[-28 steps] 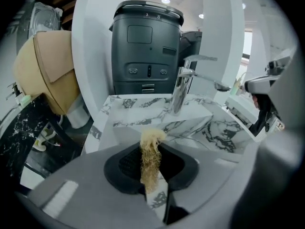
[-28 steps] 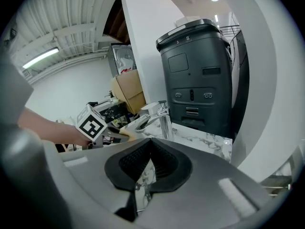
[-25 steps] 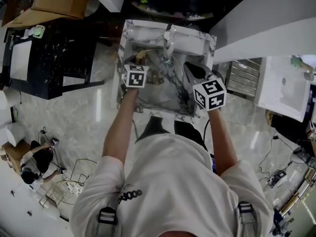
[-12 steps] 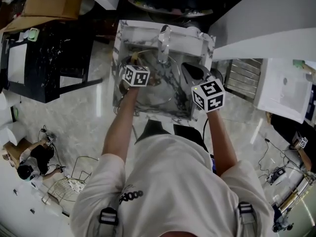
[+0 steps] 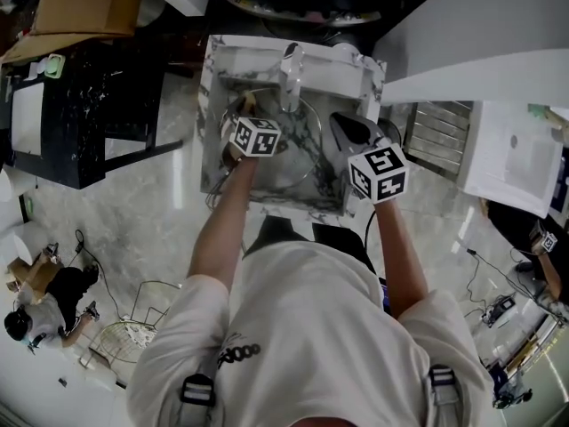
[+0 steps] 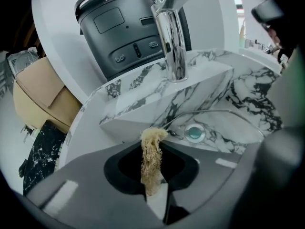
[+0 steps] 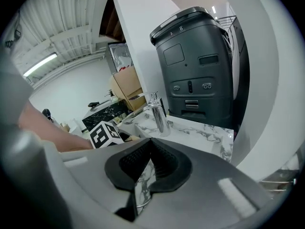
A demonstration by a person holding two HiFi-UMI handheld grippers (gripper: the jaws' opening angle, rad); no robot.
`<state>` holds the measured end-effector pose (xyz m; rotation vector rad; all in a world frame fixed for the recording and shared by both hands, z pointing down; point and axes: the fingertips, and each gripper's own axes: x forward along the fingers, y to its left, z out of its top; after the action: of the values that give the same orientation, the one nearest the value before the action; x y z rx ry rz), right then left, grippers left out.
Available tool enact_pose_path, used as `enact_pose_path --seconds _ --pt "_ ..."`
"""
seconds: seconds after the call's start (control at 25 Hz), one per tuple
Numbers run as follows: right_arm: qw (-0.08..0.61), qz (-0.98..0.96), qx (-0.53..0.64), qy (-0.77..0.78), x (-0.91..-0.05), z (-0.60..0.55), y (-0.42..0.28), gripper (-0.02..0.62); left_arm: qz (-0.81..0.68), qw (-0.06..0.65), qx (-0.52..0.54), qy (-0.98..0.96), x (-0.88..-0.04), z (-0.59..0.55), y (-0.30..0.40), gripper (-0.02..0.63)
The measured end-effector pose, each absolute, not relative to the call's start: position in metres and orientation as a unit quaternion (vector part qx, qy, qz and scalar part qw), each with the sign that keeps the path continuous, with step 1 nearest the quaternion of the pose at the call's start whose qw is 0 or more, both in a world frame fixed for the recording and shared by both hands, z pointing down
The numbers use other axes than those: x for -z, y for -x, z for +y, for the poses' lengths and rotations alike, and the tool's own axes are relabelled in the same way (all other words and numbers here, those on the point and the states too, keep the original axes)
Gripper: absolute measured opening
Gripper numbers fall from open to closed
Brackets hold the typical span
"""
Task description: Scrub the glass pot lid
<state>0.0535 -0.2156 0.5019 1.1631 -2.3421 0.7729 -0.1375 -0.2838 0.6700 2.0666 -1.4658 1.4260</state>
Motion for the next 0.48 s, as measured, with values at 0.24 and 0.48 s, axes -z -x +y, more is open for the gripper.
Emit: enact_pose_path --seconds 0.24,0.48 --pt "0.207 -0.834 -0.282 -0.428 -0.504 -0.208 -0.064 0.003 -0.497 0.130 -0.453 -0.728 -0.668 -0.286 0.102 0.055" --pt "0.209 -0.826 -0.287 -0.437 -0.508 -0.203 -0.075 0.003 -0.440 0.123 -0.455 -0.764 -0.673 -0.273 0.059 0.055"
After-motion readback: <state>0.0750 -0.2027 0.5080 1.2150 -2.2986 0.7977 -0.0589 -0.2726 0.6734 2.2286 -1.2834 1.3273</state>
